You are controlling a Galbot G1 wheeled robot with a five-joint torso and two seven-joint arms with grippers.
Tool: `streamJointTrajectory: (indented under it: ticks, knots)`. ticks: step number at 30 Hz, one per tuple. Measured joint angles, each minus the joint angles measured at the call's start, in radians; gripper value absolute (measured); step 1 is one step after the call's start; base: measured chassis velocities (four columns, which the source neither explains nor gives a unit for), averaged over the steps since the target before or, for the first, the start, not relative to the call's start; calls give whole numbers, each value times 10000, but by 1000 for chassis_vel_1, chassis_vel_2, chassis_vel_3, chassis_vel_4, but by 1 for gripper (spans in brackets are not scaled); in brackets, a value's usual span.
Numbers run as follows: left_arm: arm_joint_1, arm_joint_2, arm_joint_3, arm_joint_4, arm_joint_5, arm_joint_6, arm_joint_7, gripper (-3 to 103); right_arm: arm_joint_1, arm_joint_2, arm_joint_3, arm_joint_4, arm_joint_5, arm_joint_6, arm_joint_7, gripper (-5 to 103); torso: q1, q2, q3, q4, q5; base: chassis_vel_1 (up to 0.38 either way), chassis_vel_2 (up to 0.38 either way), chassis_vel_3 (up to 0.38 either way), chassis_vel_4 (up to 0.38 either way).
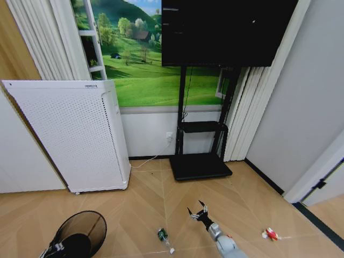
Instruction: Pick up the trash bin and place the garbage on the floor into it.
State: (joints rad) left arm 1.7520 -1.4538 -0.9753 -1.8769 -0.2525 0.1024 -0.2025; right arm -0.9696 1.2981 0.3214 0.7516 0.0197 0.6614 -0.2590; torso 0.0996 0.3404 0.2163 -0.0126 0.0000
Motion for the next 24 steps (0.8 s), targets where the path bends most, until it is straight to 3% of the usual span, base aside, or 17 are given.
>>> streamJointTrajectory:
  ticks: [7, 11, 13, 19, 24]
  knots:
    - [81, 0, -1, 9, 3, -108, 13, 6, -23, -45, -67, -302, -62, 111, -127, 100, 0, 1, -1, 1, -6, 184, 177, -148, -169]
    - [101, 2, -1, 57, -7, -138, 32, 6, -94, -38, -3, -892, -887, 124, -99, 100, 0, 0, -1, 1, 1, 23, 25, -36, -31]
    - [94, 51, -23, 172, -52, -155, 75, 6, -321, -84, 216, -1066, -1863, 114, 59, 100, 0, 1, -1, 0, 1, -55, -35, 60, 40]
    - [-29, 176, -75, 433, -228, -222, 105, 6, -1047, -682, 143, -755, -1917, 184, -445, 100, 0, 1, 0, -4, -2, -22, -18, 18, 18]
    - [-150, 121, -12, 540, -202, -261, 112, 6, -1295, -698, 197, -632, -1886, 388, -515, 100, -1, 1, 0, 0, -3, 0, 0, 0, 0]
